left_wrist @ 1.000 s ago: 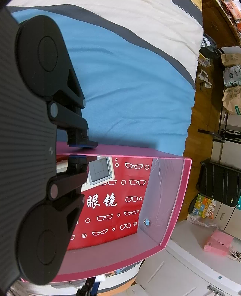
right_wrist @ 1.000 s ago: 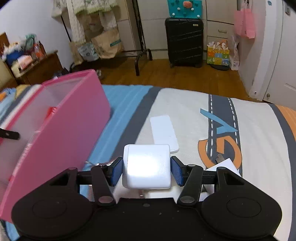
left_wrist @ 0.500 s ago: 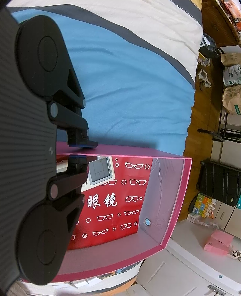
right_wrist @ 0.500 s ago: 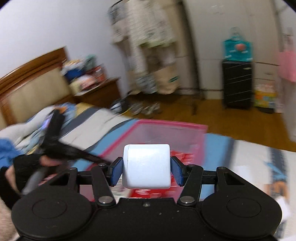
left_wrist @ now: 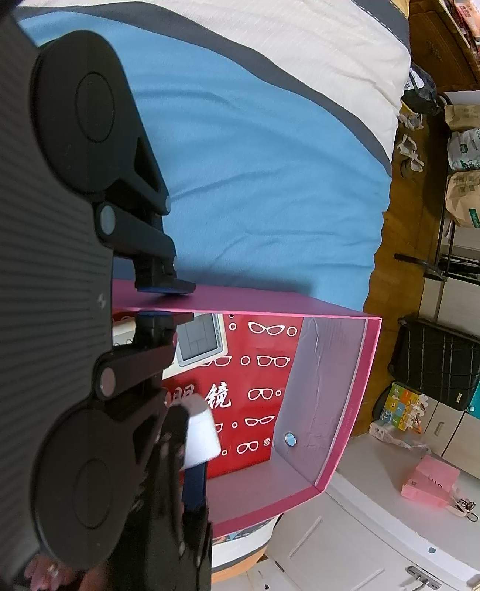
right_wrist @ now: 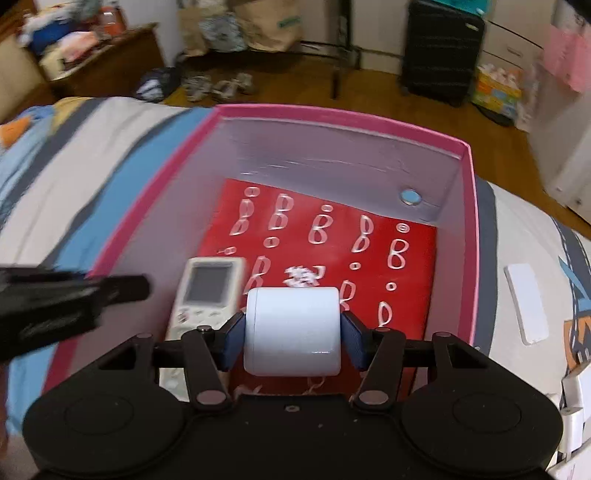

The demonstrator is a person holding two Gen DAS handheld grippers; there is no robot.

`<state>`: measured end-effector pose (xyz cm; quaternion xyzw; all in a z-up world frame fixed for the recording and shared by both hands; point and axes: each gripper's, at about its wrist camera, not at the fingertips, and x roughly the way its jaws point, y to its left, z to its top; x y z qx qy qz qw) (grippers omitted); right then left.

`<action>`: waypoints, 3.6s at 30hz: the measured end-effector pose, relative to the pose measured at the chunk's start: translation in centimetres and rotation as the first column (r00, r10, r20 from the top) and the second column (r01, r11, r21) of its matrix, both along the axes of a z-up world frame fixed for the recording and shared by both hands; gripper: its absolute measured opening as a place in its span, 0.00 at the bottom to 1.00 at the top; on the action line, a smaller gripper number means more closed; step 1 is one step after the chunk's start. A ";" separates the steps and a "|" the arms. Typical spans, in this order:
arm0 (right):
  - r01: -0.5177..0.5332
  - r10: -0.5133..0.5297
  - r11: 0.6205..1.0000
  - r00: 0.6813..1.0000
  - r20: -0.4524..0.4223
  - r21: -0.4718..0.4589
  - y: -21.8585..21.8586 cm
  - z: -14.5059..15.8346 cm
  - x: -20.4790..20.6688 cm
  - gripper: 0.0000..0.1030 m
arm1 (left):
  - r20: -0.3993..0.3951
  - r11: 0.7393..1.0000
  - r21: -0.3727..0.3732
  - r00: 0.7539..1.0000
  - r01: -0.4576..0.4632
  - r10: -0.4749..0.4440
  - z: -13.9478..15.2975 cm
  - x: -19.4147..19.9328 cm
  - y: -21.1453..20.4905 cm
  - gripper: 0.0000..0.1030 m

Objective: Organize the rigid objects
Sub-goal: 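Carry the white adapter into the pink box and open the right gripper, then grasp the small white charger plug with the right gripper, then lower the small white charger into the pink box and release it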

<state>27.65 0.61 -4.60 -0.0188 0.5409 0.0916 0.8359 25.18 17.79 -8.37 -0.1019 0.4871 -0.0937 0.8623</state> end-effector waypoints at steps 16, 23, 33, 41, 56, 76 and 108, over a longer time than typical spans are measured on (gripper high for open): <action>0.169 -0.167 0.973 0.986 -0.027 0.156 -0.6 0.1 0.4 0.62 | -0.001 1.000 -0.002 1.000 -0.003 0.003 0.0 0.1 0.0 0.08; 0.014 -0.029 0.991 0.993 0.111 0.135 -3.8 6.3 -4.4 0.62 | -0.001 1.000 0.001 1.000 -0.007 0.007 0.0 0.0 -0.1 0.08; -0.019 0.013 0.999 0.986 0.169 0.030 -16.5 8.6 -8.8 0.62 | -0.027 0.999 0.034 1.000 -0.012 0.013 0.0 0.3 -0.8 0.07; 0.123 -0.131 0.985 0.990 0.058 0.117 -22.9 2.2 -11.0 0.58 | -0.040 0.999 0.044 0.999 -0.016 0.017 -0.3 0.5 -1.0 0.07; 0.282 -0.290 0.952 0.955 0.060 0.122 -26.9 0.2 -12.3 0.58 | -0.036 0.998 0.064 0.999 -0.010 0.013 -0.5 0.4 -1.2 0.07; 0.307 -0.331 0.943 0.909 0.254 0.129 -26.1 1.6 -12.4 0.29 | -0.021 0.998 0.069 1.000 0.010 -0.008 -0.4 0.0 -1.2 0.07; 0.057 -0.013 0.960 0.987 -0.159 0.275 -1.5 -1.2 -4.7 0.27 | -0.024 1.000 0.026 1.000 0.008 -0.007 -0.6 0.0 -0.5 0.08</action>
